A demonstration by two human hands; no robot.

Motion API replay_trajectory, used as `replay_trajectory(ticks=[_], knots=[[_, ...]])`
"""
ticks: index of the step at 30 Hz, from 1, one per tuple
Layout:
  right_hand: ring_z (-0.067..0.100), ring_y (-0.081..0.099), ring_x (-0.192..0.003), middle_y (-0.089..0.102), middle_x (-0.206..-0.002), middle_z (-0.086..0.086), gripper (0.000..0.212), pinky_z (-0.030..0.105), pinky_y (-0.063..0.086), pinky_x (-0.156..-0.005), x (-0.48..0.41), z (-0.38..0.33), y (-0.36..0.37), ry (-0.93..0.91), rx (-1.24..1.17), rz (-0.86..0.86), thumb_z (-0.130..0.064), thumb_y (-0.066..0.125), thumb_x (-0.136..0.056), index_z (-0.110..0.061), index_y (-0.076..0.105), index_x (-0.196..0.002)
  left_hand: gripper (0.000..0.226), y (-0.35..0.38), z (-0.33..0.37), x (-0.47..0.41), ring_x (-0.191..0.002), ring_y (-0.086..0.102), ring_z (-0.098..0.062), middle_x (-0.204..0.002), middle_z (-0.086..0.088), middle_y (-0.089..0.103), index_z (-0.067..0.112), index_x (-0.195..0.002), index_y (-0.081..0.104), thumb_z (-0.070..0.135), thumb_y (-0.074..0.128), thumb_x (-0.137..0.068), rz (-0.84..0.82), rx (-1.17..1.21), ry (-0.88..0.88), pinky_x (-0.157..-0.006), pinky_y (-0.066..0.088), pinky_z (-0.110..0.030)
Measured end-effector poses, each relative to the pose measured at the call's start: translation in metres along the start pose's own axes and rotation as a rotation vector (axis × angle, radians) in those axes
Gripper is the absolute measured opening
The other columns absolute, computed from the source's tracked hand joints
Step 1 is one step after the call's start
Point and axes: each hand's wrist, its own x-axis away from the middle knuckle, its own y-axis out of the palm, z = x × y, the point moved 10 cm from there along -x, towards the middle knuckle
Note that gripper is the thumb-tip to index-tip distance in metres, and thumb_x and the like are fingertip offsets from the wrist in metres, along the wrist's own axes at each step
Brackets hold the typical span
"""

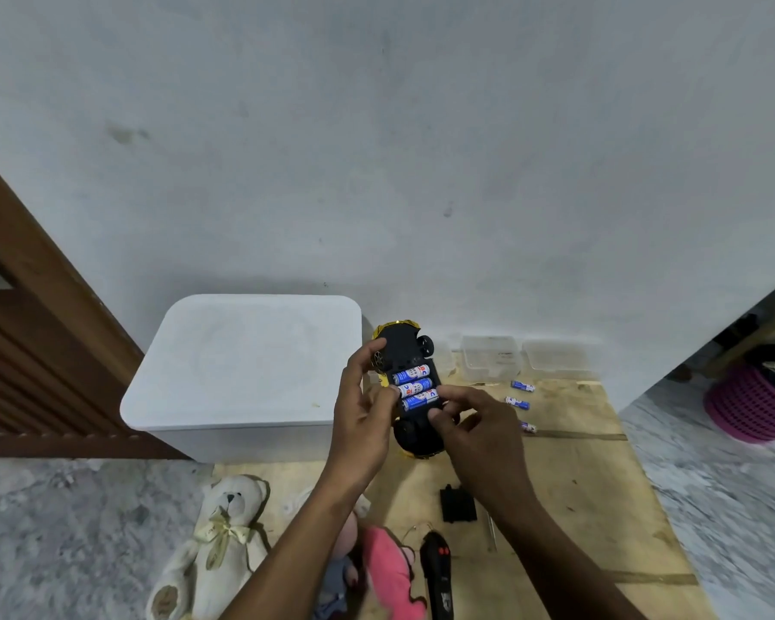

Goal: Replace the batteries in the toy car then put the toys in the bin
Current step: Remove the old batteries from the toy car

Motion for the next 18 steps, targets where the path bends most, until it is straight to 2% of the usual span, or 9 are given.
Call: replay_trajectory(ticks=[3, 6, 8, 11, 14, 18], knots=[[0.013, 0.062, -0.070, 0.066, -0.078, -0.001, 0.021, 0.026, 0.052, -0.066, 0.001, 0.002, 0.004, 0.055, -0.158, -0.023, -0.011, 0.074, -0.085, -0.025, 0.072, -0.101, 0.060, -0.001, 0.002, 0.000, -0.107, 0.070, -0.026, -0.119, 0.028, 0.060, 0.042, -0.127, 0.057, -0.008, 0.046, -0.095, -0.015, -0.016, 0.015, -0.090, 0.059, -0.051], [0.015, 0.062, -0.070, 0.068, -0.078, 0.002, 0.017, 0.029, 0.052, -0.064, 0.001, 0.002, 0.003, 0.078, -0.239, -0.013, -0.011, 0.074, -0.086, -0.027, 0.071, -0.091, 0.059, -0.001, 0.002, -0.001, -0.099, 0.073, -0.021, -0.116, 0.031, 0.061, 0.040, -0.127, 0.056, -0.009, 0.046, -0.096, -0.019, -0.020, 0.000, -0.085, 0.060, -0.046], [0.016, 0.065, -0.073, 0.071, -0.084, 0.000, 0.012, 0.026, 0.051, -0.059, 0.002, 0.002, 0.002, 0.100, -0.290, -0.008, -0.015, 0.076, -0.085, -0.024, 0.070, -0.090, 0.058, -0.002, 0.003, -0.001, -0.096, 0.073, -0.021, -0.114, 0.032, 0.061, 0.040, -0.127, 0.055, -0.009, 0.046, -0.096, -0.018, -0.029, -0.002, -0.083, 0.061, -0.044], [0.015, 0.070, -0.078, 0.072, -0.087, -0.004, 0.013, 0.026, 0.056, -0.062, 0.003, -0.006, 0.002, 0.073, -0.288, -0.005, -0.018, 0.079, -0.083, -0.021, 0.067, -0.085, 0.057, 0.001, 0.004, -0.001, -0.092, 0.074, -0.016, -0.118, 0.026, 0.061, 0.037, -0.128, 0.054, -0.009, 0.046, -0.096, -0.026, -0.038, -0.004, -0.082, 0.061, -0.041], [0.012, 0.070, -0.078, 0.072, -0.083, -0.003, 0.014, 0.024, 0.056, -0.062, 0.002, -0.013, 0.001, 0.042, -0.288, 0.006, -0.015, 0.080, -0.081, -0.019, 0.067, -0.080, 0.054, 0.002, 0.007, 0.000, -0.088, 0.073, -0.005, -0.125, 0.013, 0.057, 0.030, -0.131, 0.053, -0.011, 0.044, -0.096, -0.028, -0.018, -0.016, -0.074, 0.062, -0.030], [0.015, 0.070, -0.075, 0.072, -0.081, -0.002, 0.019, 0.022, 0.054, -0.059, 0.000, -0.009, -0.004, 0.102, -0.367, 0.026, -0.016, 0.083, -0.078, -0.020, 0.067, -0.087, 0.053, 0.001, 0.007, -0.001, -0.088, 0.071, -0.003, -0.125, 0.007, 0.057, 0.029, -0.129, 0.055, -0.011, 0.045, -0.095, -0.040, 0.033, -0.041, -0.068, 0.059, -0.026]])
